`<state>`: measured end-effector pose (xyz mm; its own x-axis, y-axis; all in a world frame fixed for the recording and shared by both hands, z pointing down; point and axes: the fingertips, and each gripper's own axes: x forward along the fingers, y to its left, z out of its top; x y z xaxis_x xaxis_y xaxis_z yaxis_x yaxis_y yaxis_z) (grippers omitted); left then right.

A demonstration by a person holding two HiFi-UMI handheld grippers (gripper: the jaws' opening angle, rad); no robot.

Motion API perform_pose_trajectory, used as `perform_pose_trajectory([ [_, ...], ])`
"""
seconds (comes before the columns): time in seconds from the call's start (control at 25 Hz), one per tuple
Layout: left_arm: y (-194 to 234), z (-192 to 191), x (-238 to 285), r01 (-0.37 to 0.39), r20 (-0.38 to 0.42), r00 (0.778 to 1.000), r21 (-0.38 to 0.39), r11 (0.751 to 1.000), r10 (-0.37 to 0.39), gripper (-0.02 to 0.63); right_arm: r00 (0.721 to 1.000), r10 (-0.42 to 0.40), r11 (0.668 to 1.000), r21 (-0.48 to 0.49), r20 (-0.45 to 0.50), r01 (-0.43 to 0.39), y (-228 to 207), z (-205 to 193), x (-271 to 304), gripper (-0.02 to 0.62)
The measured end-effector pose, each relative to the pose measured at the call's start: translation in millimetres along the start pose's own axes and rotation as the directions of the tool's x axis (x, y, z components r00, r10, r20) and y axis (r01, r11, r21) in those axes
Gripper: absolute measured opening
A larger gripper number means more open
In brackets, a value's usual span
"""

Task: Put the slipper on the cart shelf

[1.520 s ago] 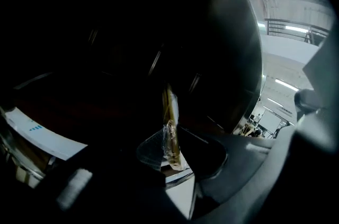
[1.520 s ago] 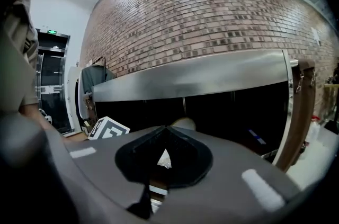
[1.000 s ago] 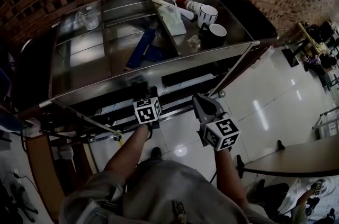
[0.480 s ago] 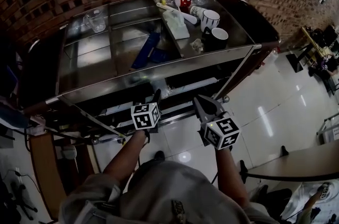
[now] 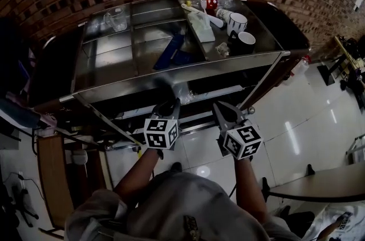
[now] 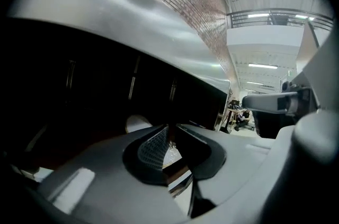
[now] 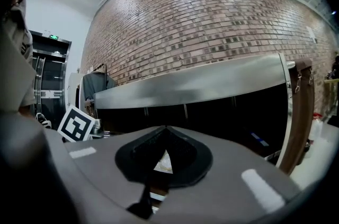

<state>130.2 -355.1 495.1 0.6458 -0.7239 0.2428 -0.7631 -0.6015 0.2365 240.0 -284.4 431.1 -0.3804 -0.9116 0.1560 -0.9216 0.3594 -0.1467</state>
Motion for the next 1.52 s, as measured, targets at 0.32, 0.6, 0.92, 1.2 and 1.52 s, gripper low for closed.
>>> perform_pose_trajectory([
  [0.32, -13.3, 11.3, -22.4, 0.05, 0.005, 0.999, 0.041, 0.998, -0.051, 0.008, 0.999, 0.033, 0.999, -0.002, 0.006, -0.033, 14.6, -1.5, 9.7, 0.0],
  [0.6, -18.5, 15.8, -32.8, 0.073, 0.01, 0.997, 0.042, 0.996, -0.073, 0.008, 0.999, 0.051, 0.999, -0.015, 0.011, -0.051, 25.4, -0.8, 10.5, 0.0],
  [0.92, -19.5, 11.7, -35.1, 0.081, -0.011, 0.997, 0.043, 0.996, -0.08, 0.008, 0.998, 0.058, 0.998, -0.025, 0.021, -0.057, 31.2, 2.1, 12.5, 0.0],
  [1.2, -15.4, 11.6, -39.3, 0.071, -0.014, 0.997, 0.043, 0.997, -0.071, 0.008, 0.998, 0.066, 0.997, -0.03, 0.02, -0.066, 36.5, 3.1, 15.1, 0.0],
  [1.52, -13.8, 9.4, -43.8, 0.068, -0.022, 0.998, 0.043, 0.997, -0.067, 0.008, 0.997, 0.075, 0.997, -0.035, 0.017, -0.074, 41.4, 2.4, 15.8, 0.0],
])
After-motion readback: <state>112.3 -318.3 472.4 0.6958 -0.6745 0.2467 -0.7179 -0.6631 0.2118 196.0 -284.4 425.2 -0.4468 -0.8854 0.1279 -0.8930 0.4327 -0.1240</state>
